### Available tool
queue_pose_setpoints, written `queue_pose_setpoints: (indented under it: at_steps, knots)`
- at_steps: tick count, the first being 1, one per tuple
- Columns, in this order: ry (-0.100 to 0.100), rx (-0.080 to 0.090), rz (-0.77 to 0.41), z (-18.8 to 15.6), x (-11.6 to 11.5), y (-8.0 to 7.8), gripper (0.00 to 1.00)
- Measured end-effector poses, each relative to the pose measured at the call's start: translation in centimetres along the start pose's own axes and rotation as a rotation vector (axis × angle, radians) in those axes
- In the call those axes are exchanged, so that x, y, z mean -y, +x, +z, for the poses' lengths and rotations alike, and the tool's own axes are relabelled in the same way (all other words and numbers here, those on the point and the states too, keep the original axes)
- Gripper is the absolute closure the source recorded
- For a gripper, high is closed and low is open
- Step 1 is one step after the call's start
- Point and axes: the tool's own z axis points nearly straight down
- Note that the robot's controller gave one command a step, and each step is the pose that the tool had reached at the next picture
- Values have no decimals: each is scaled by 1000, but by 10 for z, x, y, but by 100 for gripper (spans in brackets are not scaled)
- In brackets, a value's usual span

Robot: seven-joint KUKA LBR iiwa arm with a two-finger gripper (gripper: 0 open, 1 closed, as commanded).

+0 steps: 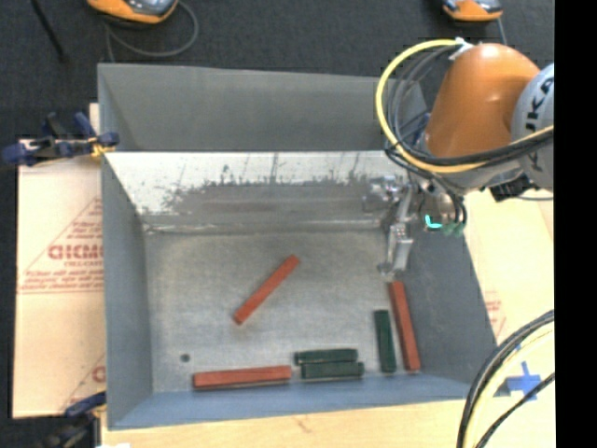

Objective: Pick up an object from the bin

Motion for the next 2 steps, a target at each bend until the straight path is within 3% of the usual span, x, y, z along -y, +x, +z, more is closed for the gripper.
queue_pose_setpoints:
  at_steps: [1,2]
  knots:
    - [-3,1,-89,65,-66,6,0]
    - [-3,0,-129,143,-125,2,0]
